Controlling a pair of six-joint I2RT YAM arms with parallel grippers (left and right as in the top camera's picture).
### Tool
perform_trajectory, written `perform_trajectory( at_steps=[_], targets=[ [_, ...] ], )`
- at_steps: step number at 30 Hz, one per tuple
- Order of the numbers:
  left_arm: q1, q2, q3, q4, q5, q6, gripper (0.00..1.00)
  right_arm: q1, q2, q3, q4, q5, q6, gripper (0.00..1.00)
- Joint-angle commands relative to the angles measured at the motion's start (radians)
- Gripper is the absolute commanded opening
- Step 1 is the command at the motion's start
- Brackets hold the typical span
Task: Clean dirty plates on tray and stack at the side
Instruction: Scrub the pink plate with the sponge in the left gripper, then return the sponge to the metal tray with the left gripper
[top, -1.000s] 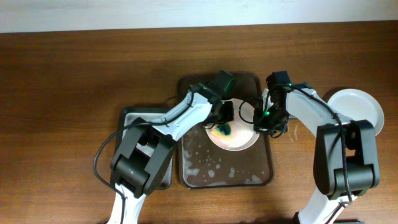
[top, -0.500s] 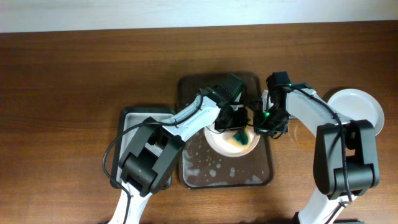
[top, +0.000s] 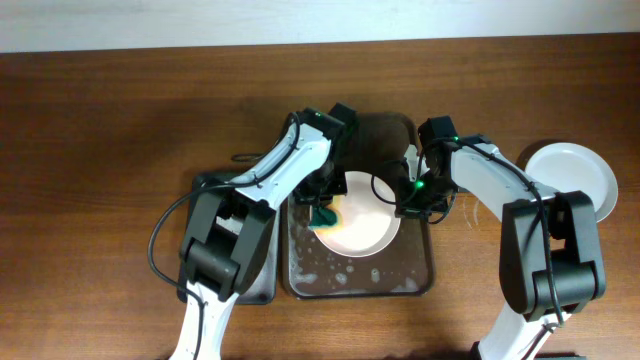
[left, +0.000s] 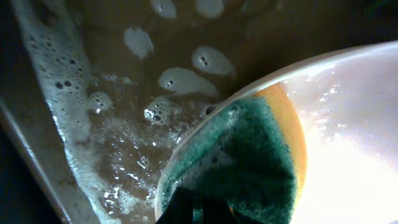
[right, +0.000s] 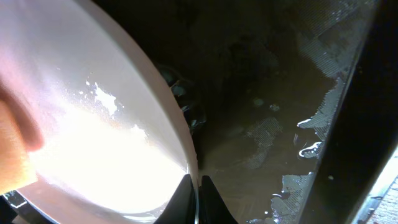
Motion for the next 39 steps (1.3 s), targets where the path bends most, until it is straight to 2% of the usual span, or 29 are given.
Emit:
perform_trajectory(
  at_steps=[1, 6, 10, 16, 19, 21, 27, 29, 31, 32, 34, 37, 39],
  targets=[
    [0.047, 0.021, 0.107, -0.042, -0.119, 0.038, 0.0, -0.021, 0.003, -0.001, -0.02, 0.098, 0.004, 0.04],
    [0.04, -0.048, 0.253, -0.153, -0.111, 0.058, 0.0, -0.021, 0.003, -0.001, -0.026, 0.098, 0.004, 0.04],
    [0.077, -0.18, 0.261, -0.252, -0.124, 0.126, 0.0, -0.021, 0.003, -0.001, -0.026, 0.098, 0.003, 0.04],
    [0.241, -0.347, 0.241, -0.464, -0.304, 0.127, 0.0, -0.021, -0.003, 0.0, -0.035, 0.097, -0.023, 0.04],
    [0.298, -0.396, 0.083, -0.393, -0.304, 0.168, 0.0, -0.021, -0.045, 0.001, -0.038, 0.098, -0.023, 0.04],
    [0.301, -0.426, -0.119, -0.258, -0.292, 0.171, 0.0, -0.021, -0.103, 0.001, -0.051, 0.098, -0.023, 0.04],
    [0.312, -0.473, -0.506, 0.088, -0.203, 0.215, 0.0, -0.021, -0.198, 0.001, -0.09, 0.11, -0.023, 0.04],
    [0.314, -0.479, -0.514, 0.117, -0.198, 0.223, 0.07, -0.021, -0.236, 0.001, -0.093, 0.143, -0.023, 0.04],
    [0.314, -0.516, -0.504, 0.118, -0.183, 0.235, 0.24, -0.014, -0.281, 0.001, -0.104, 0.199, -0.022, 0.04],
    [0.315, -0.558, -0.502, 0.116, -0.156, 0.238, 0.37, 0.008, -0.332, 0.002, -0.119, 0.269, -0.018, 0.04],
    [0.315, -0.622, -0.502, 0.111, -0.14, 0.238, 0.53, 0.049, -0.402, 0.002, -0.137, 0.371, 0.008, 0.04],
    [0.315, -0.719, -0.502, 0.079, -0.079, 0.27, 0.68, 0.122, -0.487, 0.002, -0.144, 0.481, 0.008, 0.04],
    [0.315, -0.798, -0.502, 0.064, -0.06, 0.279, 0.72, 0.183, -0.527, 0.002, -0.143, 0.575, 0.012, 0.04]
  ],
)
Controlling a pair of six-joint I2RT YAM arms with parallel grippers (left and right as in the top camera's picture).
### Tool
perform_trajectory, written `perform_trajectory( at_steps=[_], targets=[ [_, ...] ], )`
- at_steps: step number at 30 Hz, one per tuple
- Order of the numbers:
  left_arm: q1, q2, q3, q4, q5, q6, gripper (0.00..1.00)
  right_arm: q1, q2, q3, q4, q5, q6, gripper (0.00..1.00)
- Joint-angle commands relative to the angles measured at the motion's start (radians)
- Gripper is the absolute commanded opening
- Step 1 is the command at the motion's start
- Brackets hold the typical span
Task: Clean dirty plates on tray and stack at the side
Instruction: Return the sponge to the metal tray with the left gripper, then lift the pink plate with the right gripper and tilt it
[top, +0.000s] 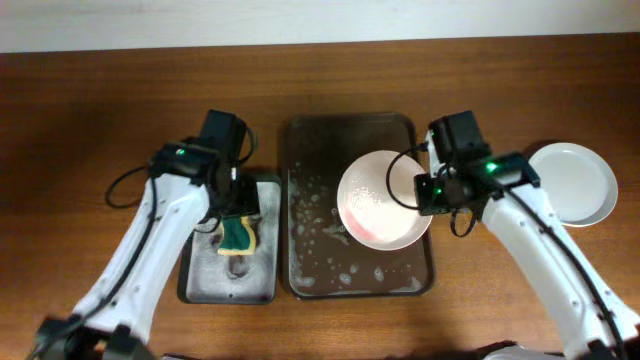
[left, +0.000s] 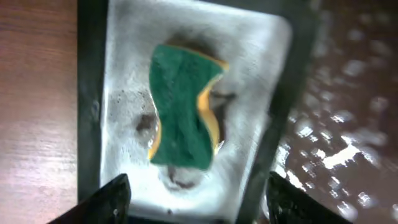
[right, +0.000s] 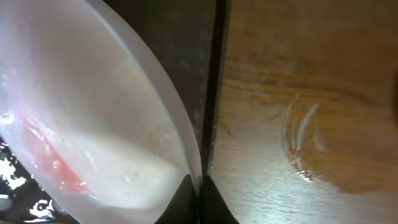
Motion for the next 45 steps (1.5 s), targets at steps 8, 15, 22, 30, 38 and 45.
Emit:
perform_trajectory(
  at_steps=[8, 15, 22, 30, 38, 45],
  targets=[
    [0.008, -0.398, 0.014, -0.019, -0.022, 0.037, 1.0, 0.404, -0.114, 0.003, 0.008, 0.648, 0.12, 0.04],
    [0.008, -0.411, 0.014, -0.016, -0.019, 0.036, 1.0, 0.618, -0.114, 0.003, 0.002, 0.964, 0.175, 0.04],
    [0.007, -0.411, 0.014, -0.016, -0.019, 0.036, 1.0, 0.752, -0.114, 0.003, -0.003, 1.208, 0.169, 0.04],
    [0.007, -0.411, 0.014, -0.016, -0.019, 0.036, 1.0, 0.78, -0.114, 0.003, -0.003, 1.26, 0.129, 0.04],
    [0.007, -0.411, 0.014, -0.016, -0.019, 0.036, 1.0, 0.78, -0.114, 0.003, -0.003, 1.26, 0.129, 0.04],
    [0.007, -0.411, 0.014, -0.016, -0.019, 0.036, 1.0, 0.78, -0.114, 0.003, -0.003, 1.26, 0.129, 0.04]
  ],
)
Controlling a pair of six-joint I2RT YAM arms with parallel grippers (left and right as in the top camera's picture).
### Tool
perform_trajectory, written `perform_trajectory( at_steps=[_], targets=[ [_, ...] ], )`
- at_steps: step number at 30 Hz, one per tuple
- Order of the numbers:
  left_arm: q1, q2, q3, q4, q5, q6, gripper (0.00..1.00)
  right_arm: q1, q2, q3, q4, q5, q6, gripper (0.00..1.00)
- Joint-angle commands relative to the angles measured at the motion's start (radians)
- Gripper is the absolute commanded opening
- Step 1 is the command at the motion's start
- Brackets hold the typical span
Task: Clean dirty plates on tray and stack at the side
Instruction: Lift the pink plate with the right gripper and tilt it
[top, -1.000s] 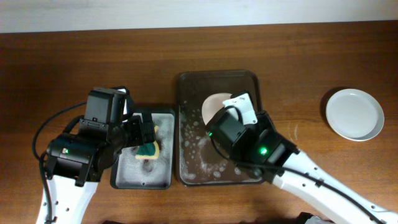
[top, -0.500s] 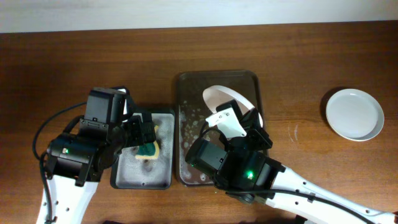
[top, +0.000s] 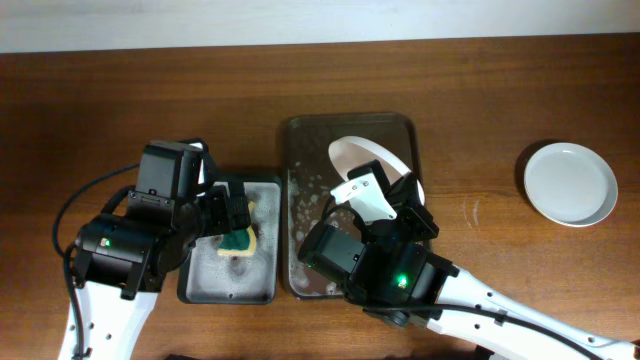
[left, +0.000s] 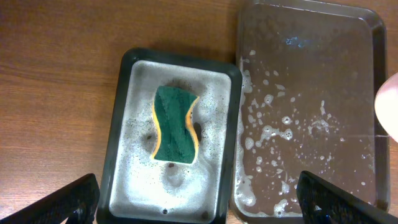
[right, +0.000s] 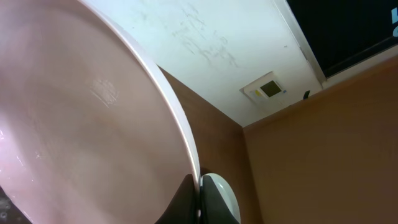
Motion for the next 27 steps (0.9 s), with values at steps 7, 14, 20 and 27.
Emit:
perform_trajectory(
  at_steps=[7, 14, 20, 27],
  targets=[
    [0.006, -0.005, 0.009, 0.001, -0.012, 0.015, 1.0, -0.042, -0.016, 0.003, 0.04, -0.066, -0.003, 0.04],
    [0.006, -0.005, 0.009, -0.001, -0.012, 0.015, 1.0, -0.071, -0.01, 0.014, 0.043, -0.113, -0.017, 0.04],
    [0.006, -0.005, 0.009, -0.003, -0.012, 0.015, 1.0, -0.073, -0.008, 0.012, 0.046, 0.001, -0.162, 0.04],
    [0.006, -0.005, 0.009, -0.003, -0.012, 0.015, 1.0, -0.132, -0.008, 0.014, 0.069, -0.291, -0.014, 0.04]
  ],
)
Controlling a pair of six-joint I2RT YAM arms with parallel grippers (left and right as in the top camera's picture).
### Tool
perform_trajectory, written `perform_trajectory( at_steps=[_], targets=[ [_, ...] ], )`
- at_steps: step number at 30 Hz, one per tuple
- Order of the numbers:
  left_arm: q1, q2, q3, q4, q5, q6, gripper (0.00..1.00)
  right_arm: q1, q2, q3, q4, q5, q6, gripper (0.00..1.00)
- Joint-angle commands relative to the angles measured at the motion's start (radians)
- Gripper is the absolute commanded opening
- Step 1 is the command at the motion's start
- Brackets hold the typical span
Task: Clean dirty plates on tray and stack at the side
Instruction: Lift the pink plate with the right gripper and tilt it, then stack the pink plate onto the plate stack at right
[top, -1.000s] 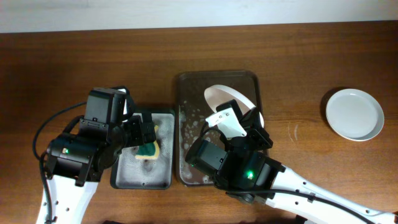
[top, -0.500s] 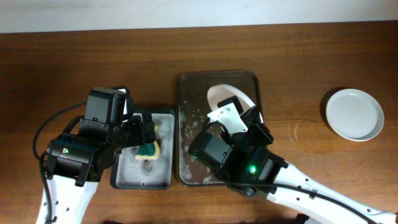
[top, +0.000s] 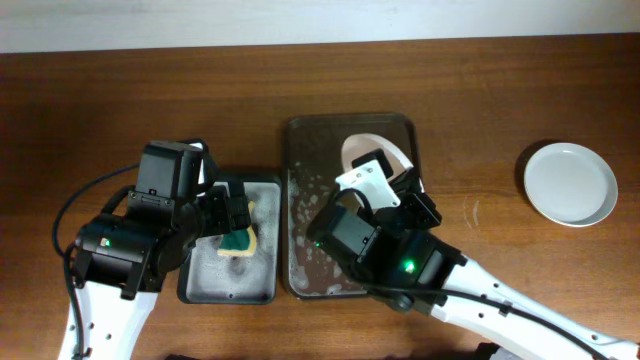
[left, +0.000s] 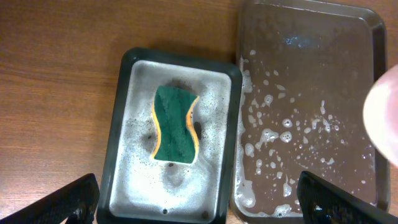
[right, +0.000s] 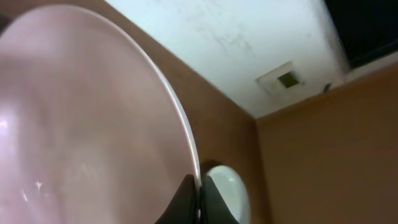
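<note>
My right gripper (right: 198, 200) is shut on the rim of a wet white plate (right: 93, 124), held high and tilted above the soapy brown tray (top: 305, 200). From overhead only the plate's upper edge (top: 366, 152) shows past the right arm. A clean white plate (top: 570, 183) lies on the table at the far right, also seen as a pale oval (right: 229, 190) behind the fingers. My left gripper (left: 199, 211) hangs open high above the green and yellow sponge (left: 176, 124), which lies in the small black tray (left: 124, 99).
The small black tray holds grey foam around the sponge. The brown tray (left: 367, 25) holds dirty water with suds. Bare wooden table (top: 100, 110) lies to the left, behind and between the tray and the clean plate.
The right arm has shifted a little, and the held plate now stands more edge-on from overhead and shows larger at the left wrist view's right edge. The left arm has not moved.
First the left gripper pressed the sponge on the plate in the brown tray while the right gripper held its rim. Then the sponge lay in the small tray with the left gripper open over it. The right arm later held the plate high and tilted, as now.
</note>
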Motion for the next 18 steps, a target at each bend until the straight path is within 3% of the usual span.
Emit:
perform_trajectory(
  at_steps=[1, 3, 6, 8, 11, 14, 18],
  targets=[
    [0.006, -0.005, 0.009, -0.002, -0.012, 0.015, 1.0, -0.083, -0.01, 0.013, 0.0, -0.272, 0.175, 0.04],
    [0.006, -0.005, 0.009, -0.002, -0.012, 0.015, 1.0, -0.228, -0.01, 0.013, 0.02, -0.514, 0.259, 0.04],
    [0.006, -0.005, 0.009, -0.002, -0.012, 0.015, 1.0, -0.507, -0.013, 0.039, 0.023, -0.796, 0.254, 0.04],
    [0.006, -0.005, 0.009, -0.002, -0.012, 0.015, 1.0, -0.803, -0.013, 0.052, 0.033, -1.07, 0.211, 0.04],
    [0.006, -0.005, 0.009, -0.002, -0.012, 0.015, 1.0, -1.173, 0.002, 0.052, 0.09, -1.312, 0.184, 0.04],
    [0.006, -0.005, 0.009, -0.002, -0.012, 0.015, 1.0, -1.461, 0.053, 0.052, 0.14, -1.403, 0.19, 0.04],
    [0.006, -0.005, 0.009, -0.002, -0.012, 0.015, 1.0, -1.688, 0.222, 0.052, 0.224, -1.338, 0.248, 0.04]
  ],
)
